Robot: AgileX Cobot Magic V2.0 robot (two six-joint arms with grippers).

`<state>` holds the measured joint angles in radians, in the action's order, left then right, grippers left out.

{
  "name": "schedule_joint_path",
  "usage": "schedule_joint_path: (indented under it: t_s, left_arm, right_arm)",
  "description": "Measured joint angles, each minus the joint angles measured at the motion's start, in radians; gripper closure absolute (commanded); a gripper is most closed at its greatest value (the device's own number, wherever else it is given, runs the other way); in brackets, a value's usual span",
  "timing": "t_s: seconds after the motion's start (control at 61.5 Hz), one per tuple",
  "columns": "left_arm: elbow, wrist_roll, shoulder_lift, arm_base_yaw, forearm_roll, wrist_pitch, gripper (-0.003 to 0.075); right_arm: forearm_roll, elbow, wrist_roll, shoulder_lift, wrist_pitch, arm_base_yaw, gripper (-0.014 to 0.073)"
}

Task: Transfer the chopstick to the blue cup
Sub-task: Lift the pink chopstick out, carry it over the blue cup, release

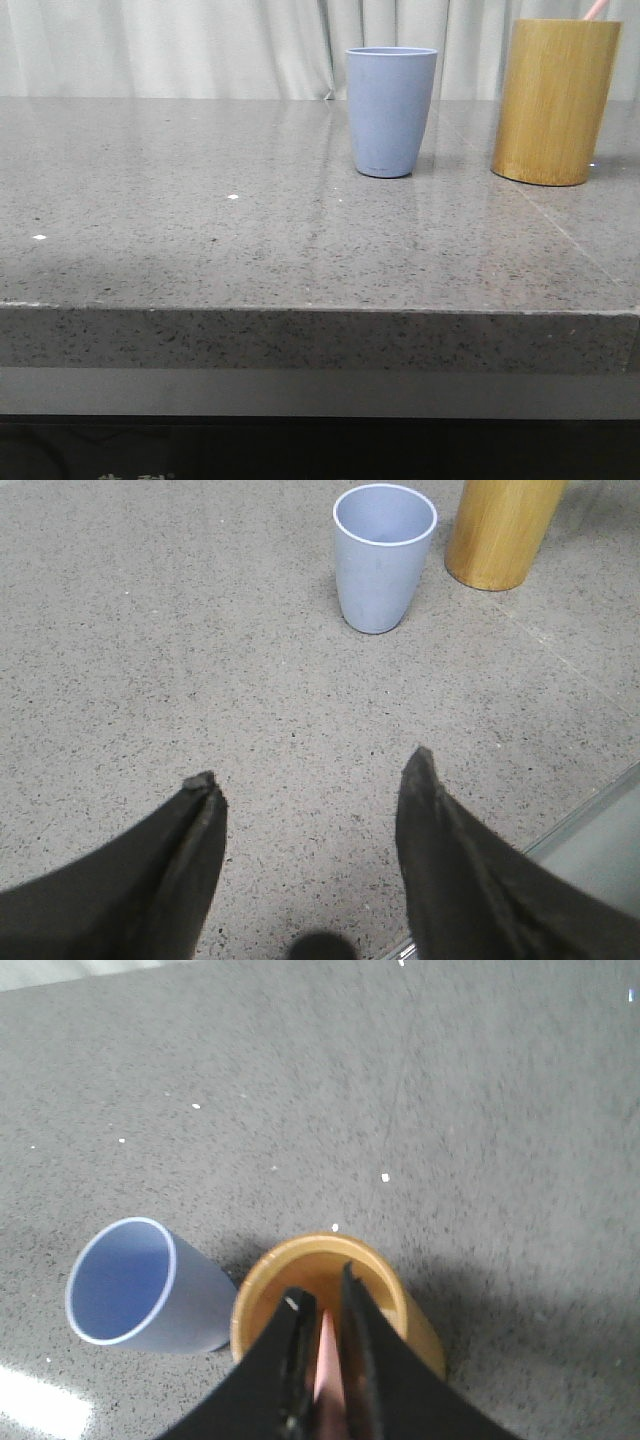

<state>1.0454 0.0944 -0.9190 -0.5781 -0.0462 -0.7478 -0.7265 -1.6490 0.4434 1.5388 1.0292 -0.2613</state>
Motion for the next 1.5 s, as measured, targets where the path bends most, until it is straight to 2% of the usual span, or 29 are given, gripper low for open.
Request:
schedule_joint_path:
  t_s: [0.26, 0.439, 0.537, 0.634, 0.765, 1.025, 1.122, 1.22, 1.334, 1.415, 1.497]
  left_arm:
    - [0.000, 0.000, 0.000, 0.000, 0.000, 0.000, 0.0332]
    - [0.000, 0.000, 0.000, 0.000, 0.000, 0.000, 0.0332]
    - [0.000, 0.000, 0.000, 0.000, 0.002, 0.000, 0.0332]
    - [0.000, 0.000, 0.000, 0.000, 0.011, 0.000, 0.0332]
    - [0.000, 0.000, 0.000, 0.000, 0.014, 0.000, 0.0332]
    - [0.000, 0.000, 0.000, 0.000, 0.019, 0.000, 0.0332]
    - [0.000, 0.000, 0.000, 0.000, 0.019, 0.000, 0.0333]
    - [0.000, 0.000, 0.000, 0.000, 0.019, 0.000, 0.0332]
    - [0.000, 0.000, 0.000, 0.000, 0.019, 0.000, 0.0332]
    - [0.000, 0.000, 0.000, 0.000, 0.019, 0.000, 0.0332]
    - [0.000, 0.000, 0.000, 0.000, 0.019, 0.000, 0.0332]
  right_arm:
    - [0.081, -0.254, 0.027, -0.079, 0.114, 0.061, 0.0654]
    - [0.098, -0.326, 0.030, -0.106, 0.122, 0.224, 0.0654]
    - [0.162, -0.329, 0.033, -0.085, 0.097, 0.356, 0.0654]
    - [0.228, -0.329, 0.033, -0.041, 0.082, 0.434, 0.0654]
    - [0.263, -0.329, 0.033, 0.035, 0.071, 0.472, 0.0654]
    - [0.281, -0.329, 0.033, 0.182, 0.060, 0.476, 0.0641]
    - [0.281, -0.328, 0.033, 0.221, 0.058, 0.476, 0.0559]
    - [0.281, -0.328, 0.033, 0.245, 0.058, 0.476, 0.0394]
    - [0.281, -0.328, 0.033, 0.252, 0.056, 0.476, 0.0252]
    - [0.281, -0.328, 0.033, 0.252, 0.054, 0.476, 0.0200]
    - [0.281, -0.328, 0.029, 0.247, 0.054, 0.476, 0.0189]
